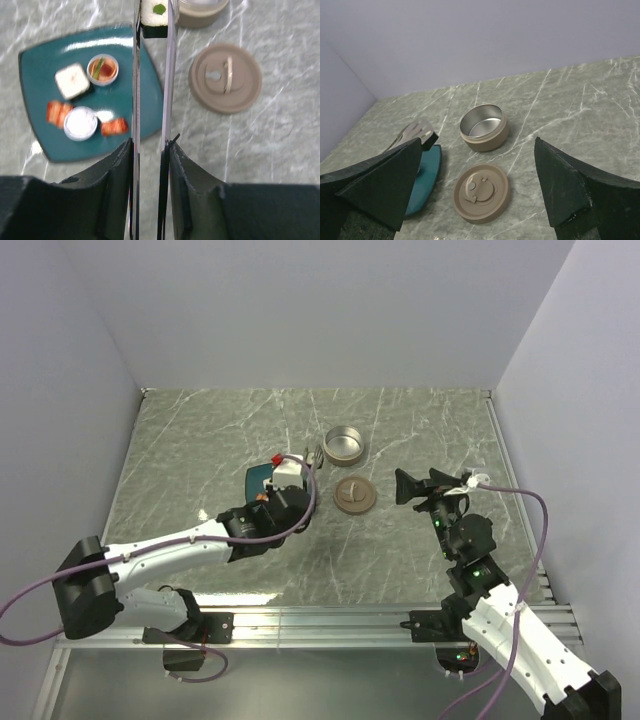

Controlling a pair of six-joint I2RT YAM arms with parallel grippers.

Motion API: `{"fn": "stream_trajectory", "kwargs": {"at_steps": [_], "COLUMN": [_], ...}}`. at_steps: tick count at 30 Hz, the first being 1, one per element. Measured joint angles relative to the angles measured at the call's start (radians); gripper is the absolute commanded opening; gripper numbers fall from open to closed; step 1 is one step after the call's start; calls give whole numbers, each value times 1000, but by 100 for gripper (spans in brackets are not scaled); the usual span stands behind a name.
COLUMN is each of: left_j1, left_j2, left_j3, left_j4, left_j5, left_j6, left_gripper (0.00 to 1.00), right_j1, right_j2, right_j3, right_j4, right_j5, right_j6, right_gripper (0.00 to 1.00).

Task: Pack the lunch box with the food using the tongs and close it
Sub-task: Place the food into the lunch box

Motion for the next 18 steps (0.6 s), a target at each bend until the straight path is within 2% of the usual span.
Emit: {"fn": "stream_trajectory", "kwargs": {"at_steps": [11, 18], "left_j1": [114, 175], "left_j2": [253, 349], "left_j3": [233, 290], "left_j4": [150, 176], "left_j5": [126, 204], "left_j6": [191, 240], "left_gripper": [20, 20], "right_j1": [-2, -4], "right_j2": [27, 26], "right_j3": [0, 0], "right_j4": [19, 19], "right_j5": [-4, -4], "right_j6": [0, -1], "right_gripper": [100, 100]}}
